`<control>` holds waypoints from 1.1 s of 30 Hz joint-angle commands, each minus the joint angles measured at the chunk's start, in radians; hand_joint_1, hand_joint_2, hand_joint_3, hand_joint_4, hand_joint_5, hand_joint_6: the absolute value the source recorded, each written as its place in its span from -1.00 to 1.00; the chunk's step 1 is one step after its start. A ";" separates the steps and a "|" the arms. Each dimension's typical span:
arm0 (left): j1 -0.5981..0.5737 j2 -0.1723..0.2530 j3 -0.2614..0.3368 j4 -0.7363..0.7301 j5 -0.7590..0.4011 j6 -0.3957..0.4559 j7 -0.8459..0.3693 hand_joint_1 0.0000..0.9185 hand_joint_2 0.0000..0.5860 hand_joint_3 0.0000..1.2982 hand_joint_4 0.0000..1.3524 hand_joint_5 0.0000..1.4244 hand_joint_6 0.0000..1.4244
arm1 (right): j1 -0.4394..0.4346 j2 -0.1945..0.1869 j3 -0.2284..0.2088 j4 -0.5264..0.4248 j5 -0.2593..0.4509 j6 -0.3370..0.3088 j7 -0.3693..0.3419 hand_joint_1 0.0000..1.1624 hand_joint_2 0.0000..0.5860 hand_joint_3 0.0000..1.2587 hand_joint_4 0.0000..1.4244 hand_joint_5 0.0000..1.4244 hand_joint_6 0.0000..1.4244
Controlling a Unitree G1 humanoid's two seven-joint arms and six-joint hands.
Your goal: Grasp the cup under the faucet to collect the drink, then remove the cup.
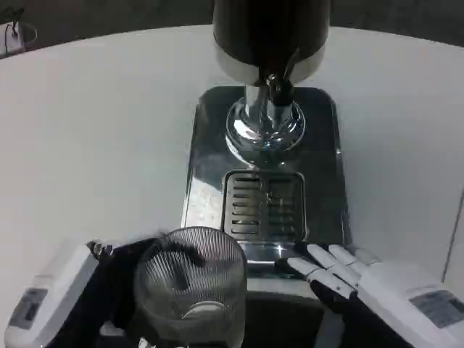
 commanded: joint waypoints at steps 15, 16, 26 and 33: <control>0.010 0.004 0.006 0.005 0.001 -0.030 -0.002 0.08 -1.00 0.58 0.67 0.86 1.00 | 0.010 0.003 -0.013 -0.016 0.006 0.007 0.022 -0.27 0.59 -0.83 -1.00 -1.00 -1.00; 0.010 0.003 0.006 0.005 0.001 -0.029 -0.003 0.08 -1.00 0.58 0.67 0.86 1.00 | 0.012 0.004 -0.013 -0.017 0.006 0.007 0.022 -0.27 0.59 -0.83 -1.00 -1.00 -1.00; -0.011 -0.003 0.001 0.013 0.009 -0.013 0.001 0.08 -1.00 0.58 0.67 0.86 1.00 | 0.017 0.006 -0.024 -0.022 0.014 0.015 0.025 -0.27 0.59 -0.83 -1.00 -1.00 -1.00; -0.091 -0.025 -0.013 0.046 0.042 0.019 0.012 0.08 -1.00 0.58 0.67 0.86 1.00 | 0.038 0.008 -0.044 -0.034 0.021 0.021 0.021 -0.27 0.59 -0.83 -1.00 -1.00 -1.00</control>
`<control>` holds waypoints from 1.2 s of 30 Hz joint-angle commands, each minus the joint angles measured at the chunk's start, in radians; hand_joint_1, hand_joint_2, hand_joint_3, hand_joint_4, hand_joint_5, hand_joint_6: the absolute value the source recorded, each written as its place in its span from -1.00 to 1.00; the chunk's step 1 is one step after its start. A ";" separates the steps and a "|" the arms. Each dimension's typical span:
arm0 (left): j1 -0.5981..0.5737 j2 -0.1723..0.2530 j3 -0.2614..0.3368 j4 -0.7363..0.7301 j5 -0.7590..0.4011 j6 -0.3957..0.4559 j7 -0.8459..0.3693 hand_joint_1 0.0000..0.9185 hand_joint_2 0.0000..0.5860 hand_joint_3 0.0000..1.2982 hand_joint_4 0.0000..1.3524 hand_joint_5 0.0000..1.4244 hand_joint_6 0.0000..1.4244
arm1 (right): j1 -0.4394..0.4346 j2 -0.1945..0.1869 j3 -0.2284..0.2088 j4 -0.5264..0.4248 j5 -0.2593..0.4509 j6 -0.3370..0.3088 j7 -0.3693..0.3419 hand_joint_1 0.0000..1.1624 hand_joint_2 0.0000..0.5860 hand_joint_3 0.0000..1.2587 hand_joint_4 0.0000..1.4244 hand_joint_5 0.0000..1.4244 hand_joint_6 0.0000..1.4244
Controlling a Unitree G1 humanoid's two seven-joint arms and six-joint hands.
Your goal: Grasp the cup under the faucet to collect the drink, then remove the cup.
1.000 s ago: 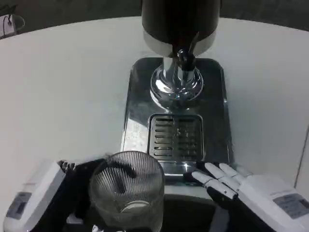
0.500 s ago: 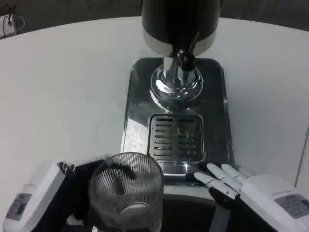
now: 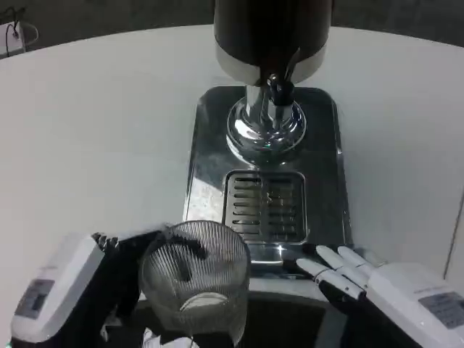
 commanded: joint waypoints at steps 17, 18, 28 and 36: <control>-0.383 -0.046 -0.097 0.267 0.135 0.111 0.068 0.10 -1.00 0.58 0.67 0.86 1.00 | 0.131 0.006 -0.163 -0.085 0.091 -0.017 -0.013 -0.27 0.59 -0.83 -1.00 -1.00 -1.00; -0.399 -0.045 -0.101 0.283 0.139 0.113 0.072 0.10 -1.00 0.58 0.67 0.86 1.00 | 0.138 0.005 -0.170 -0.087 0.096 -0.020 -0.014 -0.27 0.59 -0.83 -1.00 -1.00 -1.00; -0.568 -0.029 -0.151 0.458 0.184 0.140 0.127 0.10 -1.00 0.58 0.67 0.84 1.00 | 0.191 0.008 -0.231 -0.109 0.141 -0.051 -0.017 -0.27 0.59 -0.83 -1.00 -1.00 -1.00; -0.650 -0.021 -0.189 0.555 0.207 0.157 0.164 0.10 -1.00 0.58 0.67 0.84 1.00 | 0.242 0.017 -0.267 -0.127 0.167 -0.078 -0.023 -0.27 0.59 -0.83 -1.00 -1.00 -1.00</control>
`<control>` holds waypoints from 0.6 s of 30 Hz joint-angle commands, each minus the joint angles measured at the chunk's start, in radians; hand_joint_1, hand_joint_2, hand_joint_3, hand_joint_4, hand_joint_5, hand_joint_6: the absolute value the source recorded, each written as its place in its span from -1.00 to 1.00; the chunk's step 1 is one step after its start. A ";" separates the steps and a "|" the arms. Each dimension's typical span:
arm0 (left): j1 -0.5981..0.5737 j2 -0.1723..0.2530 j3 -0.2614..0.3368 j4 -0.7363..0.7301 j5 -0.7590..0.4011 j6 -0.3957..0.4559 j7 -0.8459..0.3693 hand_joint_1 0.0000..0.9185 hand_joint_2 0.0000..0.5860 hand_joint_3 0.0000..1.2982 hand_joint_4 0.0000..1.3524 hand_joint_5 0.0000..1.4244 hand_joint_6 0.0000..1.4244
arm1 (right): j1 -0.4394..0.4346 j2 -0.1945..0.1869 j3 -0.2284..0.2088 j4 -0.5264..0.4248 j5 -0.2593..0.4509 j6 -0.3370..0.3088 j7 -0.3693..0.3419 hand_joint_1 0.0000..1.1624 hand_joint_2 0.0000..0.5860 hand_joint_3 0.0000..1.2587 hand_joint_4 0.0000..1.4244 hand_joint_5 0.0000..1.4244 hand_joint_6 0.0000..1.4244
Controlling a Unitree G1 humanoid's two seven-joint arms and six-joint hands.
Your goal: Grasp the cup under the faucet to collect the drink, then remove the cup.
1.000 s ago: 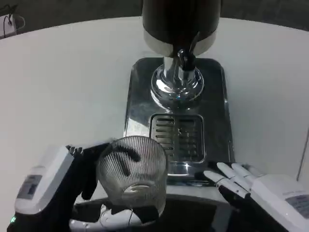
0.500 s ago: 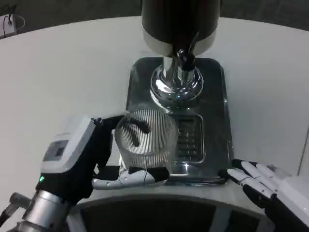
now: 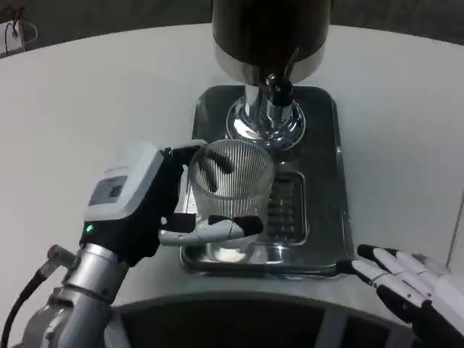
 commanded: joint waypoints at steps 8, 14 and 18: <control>-0.127 0.014 -0.058 0.128 0.034 0.041 0.081 0.10 -1.00 0.58 0.67 0.84 1.00 | 0.062 0.010 -0.049 -0.030 0.042 -0.044 -0.017 -0.27 0.59 -0.83 -1.00 -1.00 -1.00; -0.185 0.013 -0.092 0.200 0.054 0.055 0.112 0.10 -1.00 0.58 0.67 0.84 1.00 | 0.065 0.007 -0.068 -0.027 0.061 -0.055 -0.014 -0.27 0.61 -0.83 -1.00 -1.00 -1.00; -0.217 0.013 -0.118 0.236 0.057 0.064 0.117 0.11 -1.00 0.52 0.61 0.83 1.00 | 0.063 0.006 -0.071 -0.024 0.066 -0.056 -0.011 -0.28 0.62 -0.83 -1.00 -1.00 -1.00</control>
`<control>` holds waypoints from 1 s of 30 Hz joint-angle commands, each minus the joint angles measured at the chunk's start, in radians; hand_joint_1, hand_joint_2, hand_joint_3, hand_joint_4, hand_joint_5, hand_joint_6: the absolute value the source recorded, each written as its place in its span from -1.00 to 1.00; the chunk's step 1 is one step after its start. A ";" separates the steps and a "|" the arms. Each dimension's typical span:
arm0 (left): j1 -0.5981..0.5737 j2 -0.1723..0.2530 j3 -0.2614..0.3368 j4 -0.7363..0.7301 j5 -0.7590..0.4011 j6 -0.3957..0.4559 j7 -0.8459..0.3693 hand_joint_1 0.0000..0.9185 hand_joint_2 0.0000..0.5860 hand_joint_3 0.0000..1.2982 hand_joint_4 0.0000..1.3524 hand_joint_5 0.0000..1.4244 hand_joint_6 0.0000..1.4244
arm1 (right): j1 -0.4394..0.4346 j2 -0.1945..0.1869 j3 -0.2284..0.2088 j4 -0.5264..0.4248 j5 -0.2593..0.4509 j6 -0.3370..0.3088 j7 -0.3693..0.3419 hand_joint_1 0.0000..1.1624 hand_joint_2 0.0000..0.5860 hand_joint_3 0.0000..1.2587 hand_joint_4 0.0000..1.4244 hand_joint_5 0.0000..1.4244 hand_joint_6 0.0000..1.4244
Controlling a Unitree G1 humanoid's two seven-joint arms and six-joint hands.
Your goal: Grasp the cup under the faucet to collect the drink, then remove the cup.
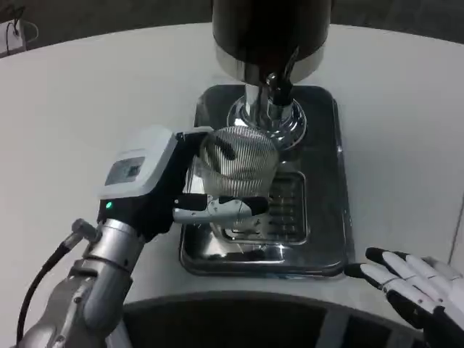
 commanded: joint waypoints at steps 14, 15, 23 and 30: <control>-0.100 0.029 -0.108 0.074 0.014 0.044 -0.032 -0.67 -0.99 -0.25 -0.32 0.13 0.70 | 0.001 0.001 -0.001 0.012 0.012 -0.005 -0.005 -0.30 0.62 -0.83 -1.00 -1.00 -1.00; -0.102 0.033 -0.110 0.074 0.013 0.047 -0.039 -0.72 -1.00 -0.32 -0.42 0.00 0.58 | -0.002 0.002 0.003 0.014 0.011 -0.004 -0.006 -0.30 0.62 -0.83 -1.00 -1.00 -1.00; -0.102 0.059 -0.111 0.064 0.000 0.062 -0.059 -0.83 -0.99 -0.48 -0.73 -0.37 0.12 | -0.027 0.000 0.030 0.025 0.003 0.004 -0.005 -0.31 0.62 -0.82 -1.00 -1.00 -1.00; -0.057 0.082 -0.080 -0.020 -0.050 0.054 -0.093 -0.91 -0.98 -0.55 -0.83 -0.48 0.00 | -0.047 -0.004 0.041 0.035 -0.001 0.015 0.000 -0.31 0.62 -0.82 -1.00 -1.00 -1.00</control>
